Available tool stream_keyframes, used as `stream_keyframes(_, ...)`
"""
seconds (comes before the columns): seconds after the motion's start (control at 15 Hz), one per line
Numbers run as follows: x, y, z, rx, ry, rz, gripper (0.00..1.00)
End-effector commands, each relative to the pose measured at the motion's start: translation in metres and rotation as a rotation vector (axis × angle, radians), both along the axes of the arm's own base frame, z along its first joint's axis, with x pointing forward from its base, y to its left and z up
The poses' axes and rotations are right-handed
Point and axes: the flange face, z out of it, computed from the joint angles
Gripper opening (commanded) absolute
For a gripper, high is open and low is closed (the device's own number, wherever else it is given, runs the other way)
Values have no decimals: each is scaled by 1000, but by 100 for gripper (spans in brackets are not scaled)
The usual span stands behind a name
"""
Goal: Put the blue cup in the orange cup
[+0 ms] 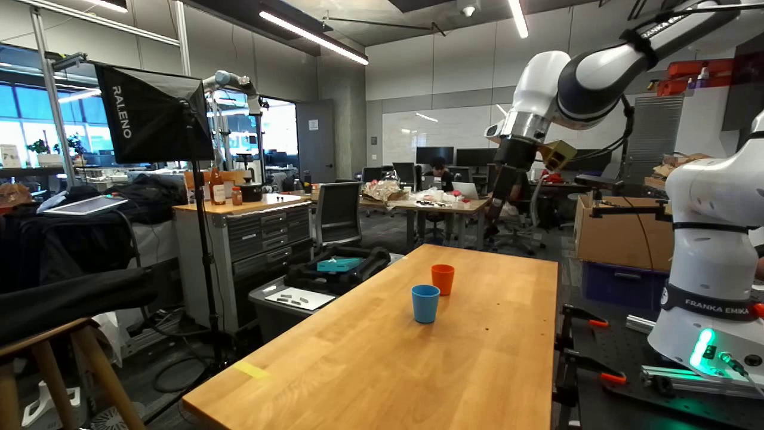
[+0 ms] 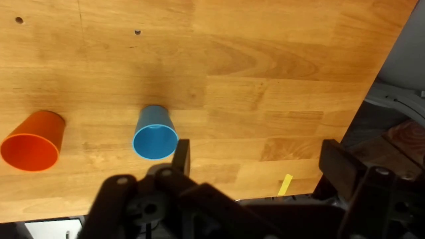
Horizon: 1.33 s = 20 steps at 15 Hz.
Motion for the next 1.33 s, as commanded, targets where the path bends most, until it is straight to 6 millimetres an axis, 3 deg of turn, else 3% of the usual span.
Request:
stream_keyframes(0.0,36,27,-32,-29,-7,14,100)
stream_keyframes(0.33,82,58,-84,-73,8,16,100)
stream_keyframes(0.6,122,73,-111,-100,8,-2,100)
stream_keyframes(0.93,167,69,-133,-153,9,-50,100)
stream_keyframes(1.27,177,52,-154,-223,39,-80,100)
